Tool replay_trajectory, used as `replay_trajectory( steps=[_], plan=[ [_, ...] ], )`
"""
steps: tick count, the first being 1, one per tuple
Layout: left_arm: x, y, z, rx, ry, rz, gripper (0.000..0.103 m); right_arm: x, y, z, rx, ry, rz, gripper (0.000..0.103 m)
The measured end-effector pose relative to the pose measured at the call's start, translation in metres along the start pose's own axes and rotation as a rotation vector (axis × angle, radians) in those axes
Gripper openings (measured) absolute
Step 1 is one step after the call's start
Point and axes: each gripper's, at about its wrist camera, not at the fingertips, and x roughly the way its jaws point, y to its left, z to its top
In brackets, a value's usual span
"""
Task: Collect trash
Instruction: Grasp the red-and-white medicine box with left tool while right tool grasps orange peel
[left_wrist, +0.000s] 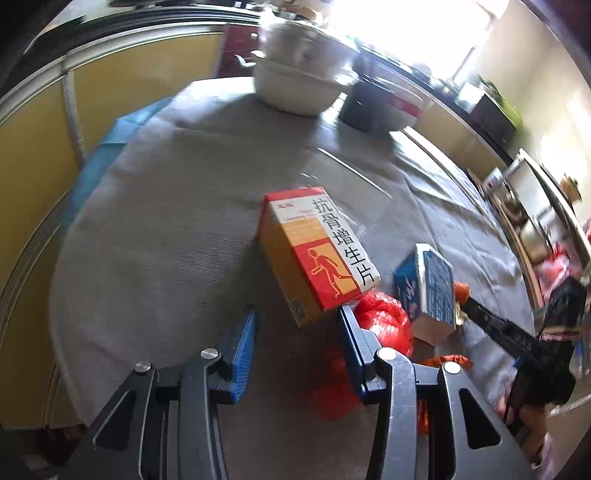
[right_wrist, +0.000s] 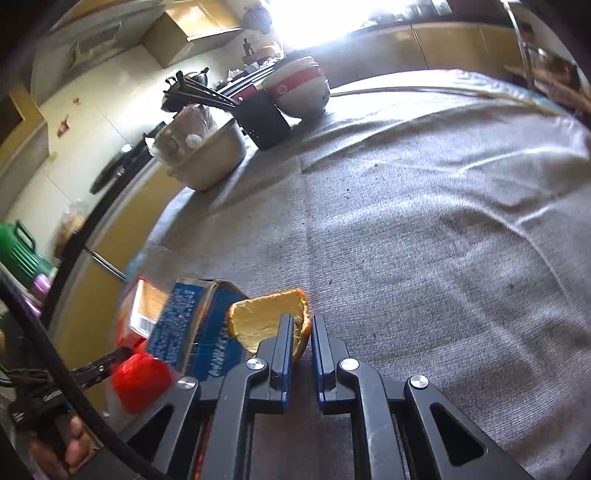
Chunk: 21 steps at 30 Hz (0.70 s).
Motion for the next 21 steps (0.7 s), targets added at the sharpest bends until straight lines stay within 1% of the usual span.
replay_trajectory(
  steps=[1, 3, 5, 7, 9, 11, 13, 15, 16, 17, 18, 19, 21],
  plan=[
    [-0.003, 0.001, 0.001, -0.007, -0.004, 0.003, 0.045, -0.001, -0.002, 0.0, 0.016, 0.006, 0.024, 0.015],
    [-0.01, -0.003, 0.005, -0.012, -0.02, 0.002, 0.048, -0.003, -0.006, 0.0, 0.042, 0.012, 0.038, 0.016],
    [-0.012, -0.014, 0.008, -0.004, -0.026, -0.016, 0.063, -0.002, -0.009, 0.001, 0.057, 0.018, 0.039, 0.017],
    [-0.01, -0.026, 0.012, 0.016, -0.027, -0.014, 0.069, -0.001, -0.011, 0.001, 0.069, 0.021, 0.043, 0.017],
    [-0.002, -0.036, 0.016, 0.028, -0.013, -0.003, 0.07, 0.0, -0.011, 0.002, 0.071, 0.021, 0.051, 0.017],
    [0.009, -0.039, 0.021, 0.015, 0.004, 0.017, 0.07, -0.002, -0.01, 0.003, 0.062, 0.014, 0.057, 0.017],
    [0.019, -0.038, 0.025, -0.007, 0.019, 0.038, 0.069, -0.003, -0.009, 0.006, 0.051, 0.01, 0.053, 0.021],
    [0.025, -0.032, 0.026, -0.041, 0.031, 0.04, 0.069, -0.003, -0.011, 0.008, 0.048, 0.009, 0.053, 0.032],
    [0.026, -0.028, 0.026, -0.058, 0.032, 0.028, 0.063, -0.003, -0.011, 0.008, 0.052, 0.009, 0.059, 0.035],
    [0.028, -0.025, 0.025, -0.071, 0.036, 0.018, 0.056, -0.003, -0.012, 0.009, 0.056, 0.008, 0.063, 0.047],
    [0.028, -0.022, 0.024, -0.077, 0.036, 0.006, 0.056, -0.002, -0.013, 0.01, 0.06, 0.006, 0.067, 0.06],
    [0.027, -0.02, 0.023, -0.082, 0.029, -0.002, 0.056, -0.004, -0.012, 0.01, 0.056, -0.017, 0.081, 0.061],
    [0.025, -0.016, 0.021, -0.086, 0.024, -0.013, 0.056, -0.002, -0.008, 0.011, 0.032, -0.023, 0.066, 0.06]
  ],
)
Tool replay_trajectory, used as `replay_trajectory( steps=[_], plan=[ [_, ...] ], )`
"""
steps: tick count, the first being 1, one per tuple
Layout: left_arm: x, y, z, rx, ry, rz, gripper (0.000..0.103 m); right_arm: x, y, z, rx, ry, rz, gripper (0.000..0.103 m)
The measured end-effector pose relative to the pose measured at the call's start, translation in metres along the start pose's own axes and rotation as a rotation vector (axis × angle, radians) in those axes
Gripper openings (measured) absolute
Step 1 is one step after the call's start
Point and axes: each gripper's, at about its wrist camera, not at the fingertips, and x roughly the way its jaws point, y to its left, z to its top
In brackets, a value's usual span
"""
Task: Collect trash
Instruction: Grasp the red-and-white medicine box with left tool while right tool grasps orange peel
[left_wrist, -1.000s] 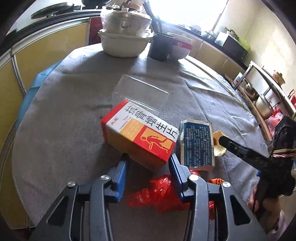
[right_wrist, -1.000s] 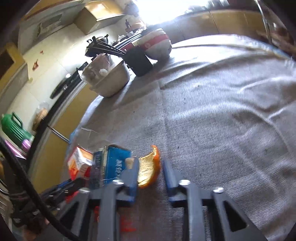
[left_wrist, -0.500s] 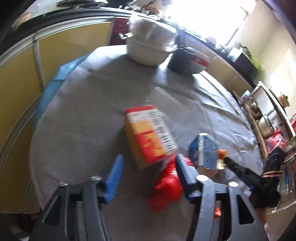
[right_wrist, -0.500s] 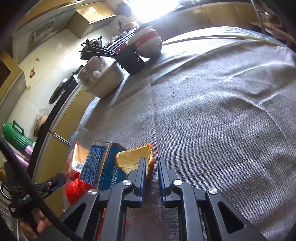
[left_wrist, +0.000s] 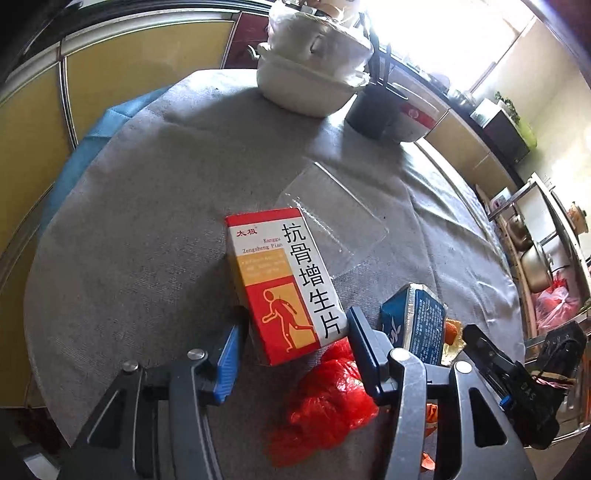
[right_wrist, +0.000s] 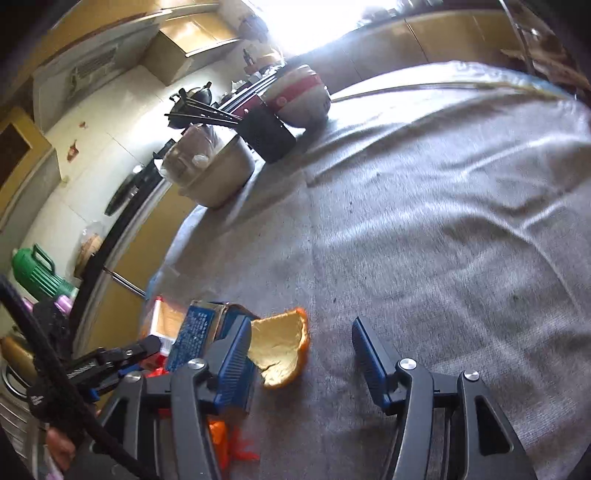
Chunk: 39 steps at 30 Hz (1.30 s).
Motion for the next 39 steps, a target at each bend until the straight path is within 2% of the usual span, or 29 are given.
replay_trajectory(
  steps=[2, 4, 8, 12, 18, 22, 26, 30, 34, 37, 39],
  plan=[
    [-0.003, 0.003, -0.002, -0.002, -0.002, -0.012, 0.056, 0.007, 0.005, 0.002, -0.034, 0.014, -0.009, 0.059],
    [-0.005, 0.005, -0.005, -0.006, -0.003, -0.022, 0.056, 0.012, 0.01, 0.003, -0.075, 0.02, -0.036, 0.035],
    [-0.014, 0.006, -0.009, 0.0, -0.016, -0.034, 0.056, 0.017, 0.014, -0.001, -0.117, 0.035, -0.061, 0.015],
    [-0.034, 0.008, -0.016, 0.004, -0.047, -0.042, 0.056, 0.006, 0.017, -0.007, -0.133, -0.006, -0.082, 0.011],
    [-0.071, -0.001, -0.031, 0.056, -0.113, -0.033, 0.056, -0.026, 0.023, -0.015, -0.159, -0.072, -0.083, 0.01],
    [-0.093, -0.008, -0.051, 0.115, -0.14, -0.052, 0.056, -0.038, 0.021, -0.02, -0.162, -0.079, -0.067, 0.012],
    [-0.098, -0.013, -0.077, 0.173, -0.108, -0.069, 0.056, -0.037, 0.009, -0.019, -0.1, -0.041, -0.038, 0.013],
    [-0.087, -0.014, -0.102, 0.197, -0.031, -0.084, 0.056, -0.026, -0.003, -0.012, -0.055, -0.02, -0.032, 0.016],
    [-0.078, -0.01, -0.114, 0.195, 0.008, -0.084, 0.055, -0.015, -0.005, -0.006, -0.037, -0.006, -0.02, 0.016],
    [-0.076, -0.006, -0.116, 0.183, 0.011, -0.094, 0.055, -0.013, -0.007, -0.005, -0.026, -0.008, -0.003, 0.023],
    [-0.077, -0.008, -0.116, 0.192, 0.005, -0.089, 0.055, -0.016, -0.008, -0.005, -0.01, -0.021, 0.016, 0.041]
  ],
)
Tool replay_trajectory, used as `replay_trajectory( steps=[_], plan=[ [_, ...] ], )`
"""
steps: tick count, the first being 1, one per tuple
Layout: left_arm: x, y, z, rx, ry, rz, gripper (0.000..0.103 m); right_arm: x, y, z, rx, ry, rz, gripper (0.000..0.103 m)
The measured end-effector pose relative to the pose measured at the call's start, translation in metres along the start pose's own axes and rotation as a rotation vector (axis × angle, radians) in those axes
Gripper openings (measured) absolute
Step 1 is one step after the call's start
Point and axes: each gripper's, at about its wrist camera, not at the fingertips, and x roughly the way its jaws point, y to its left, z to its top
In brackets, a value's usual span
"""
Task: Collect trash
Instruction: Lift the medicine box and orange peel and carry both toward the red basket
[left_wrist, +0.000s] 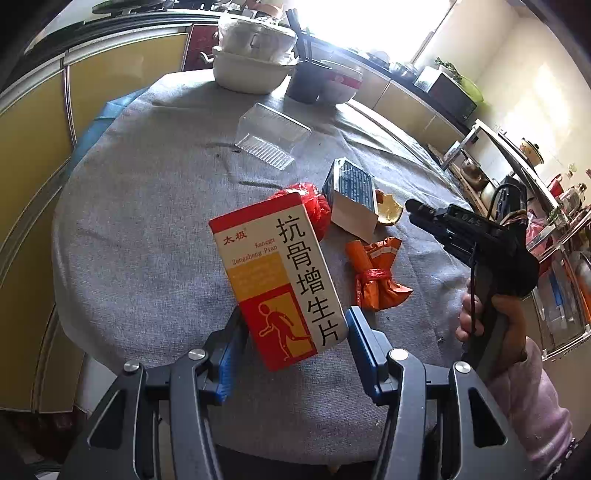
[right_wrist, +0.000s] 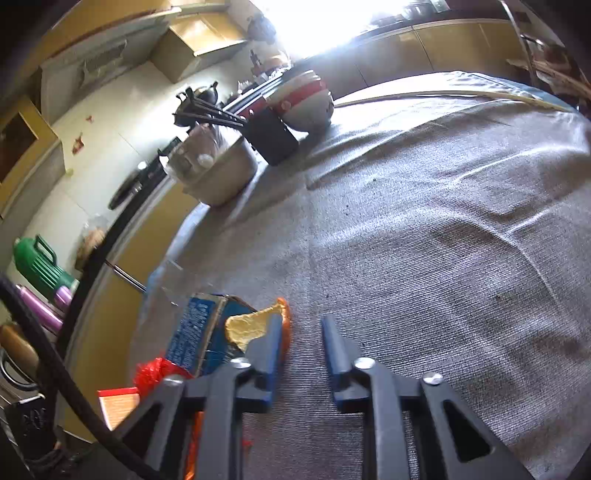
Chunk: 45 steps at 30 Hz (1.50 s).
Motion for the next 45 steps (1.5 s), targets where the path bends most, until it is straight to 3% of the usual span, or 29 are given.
replay_trajectory(
  steps=[1, 2, 4, 7, 9, 11, 15, 21, 31, 37, 40, 45],
  plan=[
    [0.0, -0.001, 0.0, 0.005, -0.003, 0.004, 0.055, -0.003, -0.001, 0.0, 0.007, -0.011, 0.007, 0.052],
    [0.0, -0.001, 0.001, 0.01, -0.004, 0.004, 0.055, -0.005, 0.0, 0.0, 0.008, -0.023, 0.009, 0.069],
    [0.0, -0.001, 0.001, 0.017, -0.006, 0.001, 0.055, -0.009, 0.004, 0.0, -0.017, -0.055, 0.019, 0.069],
    [0.003, -0.001, 0.0, 0.017, 0.001, -0.002, 0.055, -0.001, 0.012, 0.002, -0.057, -0.028, 0.003, 0.059],
    [0.004, -0.002, 0.0, 0.019, 0.001, -0.001, 0.055, 0.011, 0.015, 0.002, -0.07, 0.009, -0.007, 0.043],
    [0.003, -0.002, 0.0, 0.017, 0.003, -0.002, 0.055, 0.024, 0.017, 0.001, -0.076, 0.043, -0.019, 0.039],
    [0.0, -0.001, 0.0, 0.011, 0.003, -0.005, 0.055, 0.032, 0.022, -0.002, -0.092, 0.056, -0.037, 0.009],
    [-0.007, -0.006, 0.001, 0.007, -0.014, -0.002, 0.055, 0.009, 0.037, -0.011, -0.176, -0.015, -0.094, 0.009],
    [-0.026, -0.034, -0.008, 0.065, -0.052, -0.009, 0.054, -0.071, 0.021, -0.034, -0.133, -0.118, -0.089, 0.009],
    [-0.022, -0.035, -0.021, 0.064, -0.03, 0.04, 0.055, -0.115, 0.012, -0.055, -0.145, -0.147, -0.109, 0.009],
    [-0.014, -0.032, -0.034, 0.08, 0.028, 0.041, 0.066, -0.127, 0.004, -0.069, -0.14, -0.134, -0.115, 0.009],
    [-0.003, -0.028, -0.047, 0.08, 0.069, 0.043, 0.068, -0.139, -0.01, -0.092, -0.132, -0.106, -0.131, 0.009]
  ],
)
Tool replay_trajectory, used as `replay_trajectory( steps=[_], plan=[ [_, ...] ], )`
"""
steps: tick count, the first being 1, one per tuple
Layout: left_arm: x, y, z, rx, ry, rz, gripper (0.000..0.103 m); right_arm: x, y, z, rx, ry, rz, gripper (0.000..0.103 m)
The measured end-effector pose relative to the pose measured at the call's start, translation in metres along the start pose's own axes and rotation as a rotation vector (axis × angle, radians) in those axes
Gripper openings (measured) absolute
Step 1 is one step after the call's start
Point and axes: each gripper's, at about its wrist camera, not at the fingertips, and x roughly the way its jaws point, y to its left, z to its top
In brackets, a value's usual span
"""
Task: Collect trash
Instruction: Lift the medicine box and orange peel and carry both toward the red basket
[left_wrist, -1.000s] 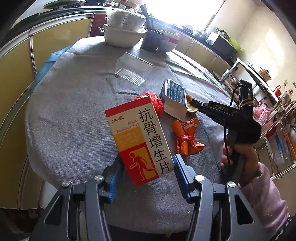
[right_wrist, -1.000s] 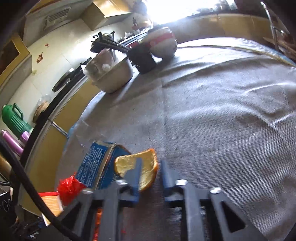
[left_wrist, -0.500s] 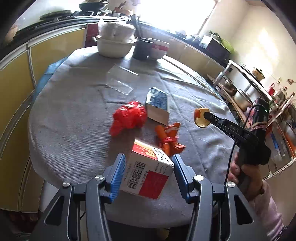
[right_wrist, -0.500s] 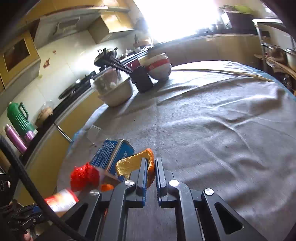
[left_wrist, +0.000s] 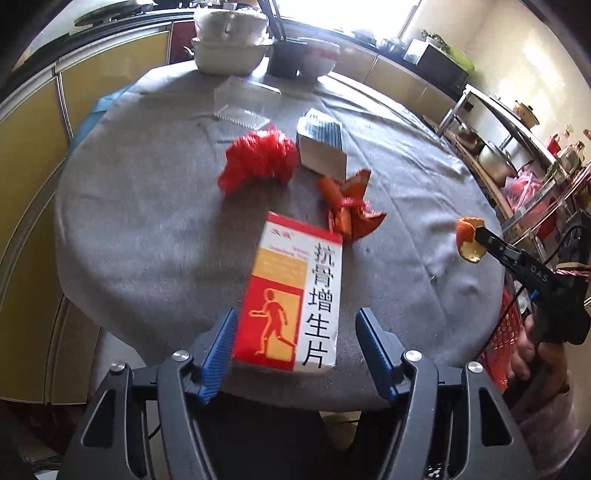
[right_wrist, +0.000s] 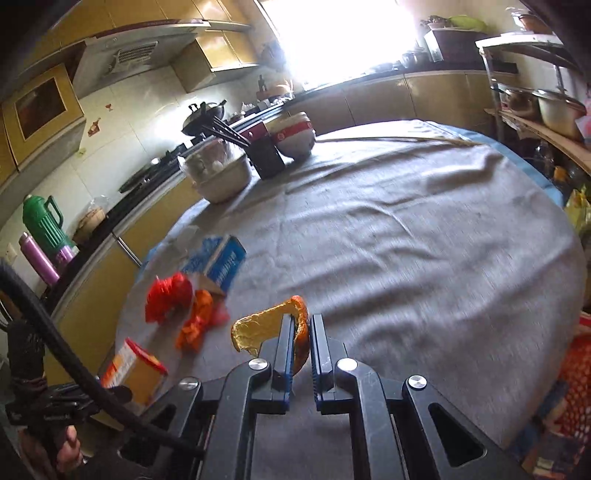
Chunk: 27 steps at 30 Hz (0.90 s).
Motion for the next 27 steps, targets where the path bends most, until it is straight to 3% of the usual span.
replay_trajectory(
  steps=[4, 6, 7, 11, 17, 27],
  plan=[
    [0.008, 0.002, 0.003, -0.014, -0.009, -0.003, 0.068, -0.003, -0.005, -0.01, 0.016, 0.012, 0.002, 0.009],
    [0.01, 0.005, 0.005, -0.022, -0.022, 0.033, 0.067, -0.005, -0.005, -0.012, 0.015, 0.013, 0.002, 0.009],
    [0.011, 0.008, 0.006, -0.035, -0.018, 0.02, 0.053, -0.006, -0.004, -0.011, 0.016, 0.01, 0.004, 0.009],
    [0.007, 0.01, 0.006, -0.055, -0.036, 0.0, 0.052, -0.017, -0.001, -0.007, 0.014, -0.023, 0.017, 0.009],
    [-0.01, -0.016, 0.008, 0.017, -0.062, -0.029, 0.052, -0.035, 0.001, -0.003, 0.002, -0.066, 0.021, 0.009],
    [-0.034, -0.101, 0.02, 0.211, -0.098, -0.136, 0.053, -0.09, -0.075, 0.001, 0.325, -0.15, 0.222, 0.009]
  ],
)
